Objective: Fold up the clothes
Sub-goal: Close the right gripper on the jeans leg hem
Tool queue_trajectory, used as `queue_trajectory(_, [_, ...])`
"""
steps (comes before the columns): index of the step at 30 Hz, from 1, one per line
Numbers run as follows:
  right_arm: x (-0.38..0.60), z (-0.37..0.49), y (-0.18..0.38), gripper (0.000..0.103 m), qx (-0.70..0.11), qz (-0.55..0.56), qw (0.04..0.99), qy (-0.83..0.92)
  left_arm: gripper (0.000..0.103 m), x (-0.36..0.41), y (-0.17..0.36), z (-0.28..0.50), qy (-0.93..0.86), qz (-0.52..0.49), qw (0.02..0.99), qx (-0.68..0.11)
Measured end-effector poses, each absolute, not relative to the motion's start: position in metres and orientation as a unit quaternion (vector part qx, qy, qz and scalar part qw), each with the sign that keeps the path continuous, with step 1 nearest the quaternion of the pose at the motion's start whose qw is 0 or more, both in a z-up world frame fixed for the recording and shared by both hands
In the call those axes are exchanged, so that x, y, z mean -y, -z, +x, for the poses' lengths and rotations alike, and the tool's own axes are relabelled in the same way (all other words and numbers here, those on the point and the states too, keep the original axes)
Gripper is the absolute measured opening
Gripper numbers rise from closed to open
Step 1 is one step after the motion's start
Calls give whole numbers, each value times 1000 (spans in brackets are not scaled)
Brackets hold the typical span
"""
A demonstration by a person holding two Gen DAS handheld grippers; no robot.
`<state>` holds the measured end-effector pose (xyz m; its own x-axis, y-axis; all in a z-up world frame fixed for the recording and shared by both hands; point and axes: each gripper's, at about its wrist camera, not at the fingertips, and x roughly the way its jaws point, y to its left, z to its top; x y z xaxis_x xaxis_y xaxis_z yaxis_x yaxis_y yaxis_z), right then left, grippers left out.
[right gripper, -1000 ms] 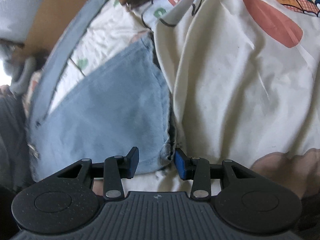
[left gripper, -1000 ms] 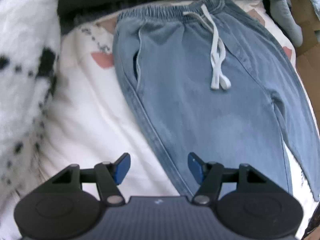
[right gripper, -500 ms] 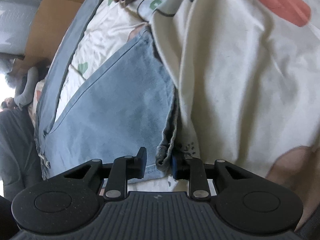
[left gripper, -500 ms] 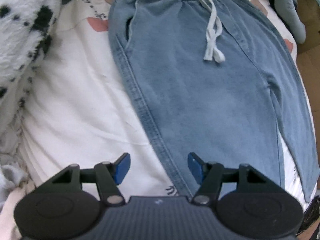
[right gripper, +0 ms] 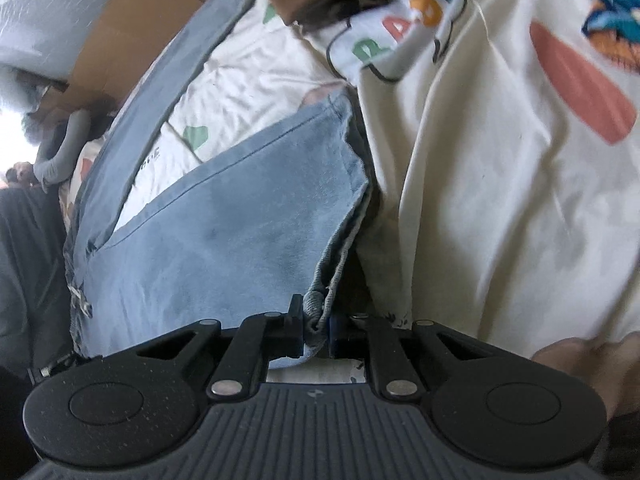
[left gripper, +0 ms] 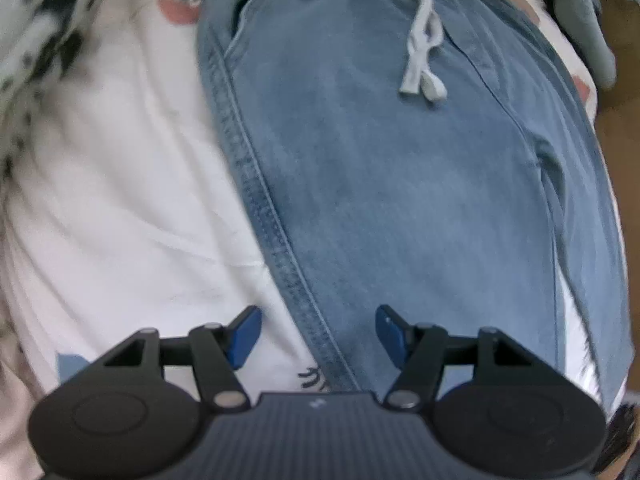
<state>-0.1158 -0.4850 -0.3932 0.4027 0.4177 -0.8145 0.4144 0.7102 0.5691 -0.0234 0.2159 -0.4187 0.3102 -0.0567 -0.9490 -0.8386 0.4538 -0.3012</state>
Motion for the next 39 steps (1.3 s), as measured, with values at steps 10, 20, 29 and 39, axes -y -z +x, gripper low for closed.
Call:
queue_trajectory(10, [484, -111, 357, 9, -550, 336, 764, -8, 61, -228, 429, -50, -290, -480, 688, -461])
queue_trajectory(20, [483, -104, 338, 9, -556, 330, 763, 3, 48, -244, 429, -73, -270, -502, 703, -425])
queue_trajectory(29, [478, -102, 323, 9, -558, 321, 765, 13, 45, -277, 432, -69, -260, -505, 716, -405])
queue_trajectory(39, [479, -99, 309, 9, -548, 348, 759, 39, 51, -289, 444, -66, -248, -542, 714, -367])
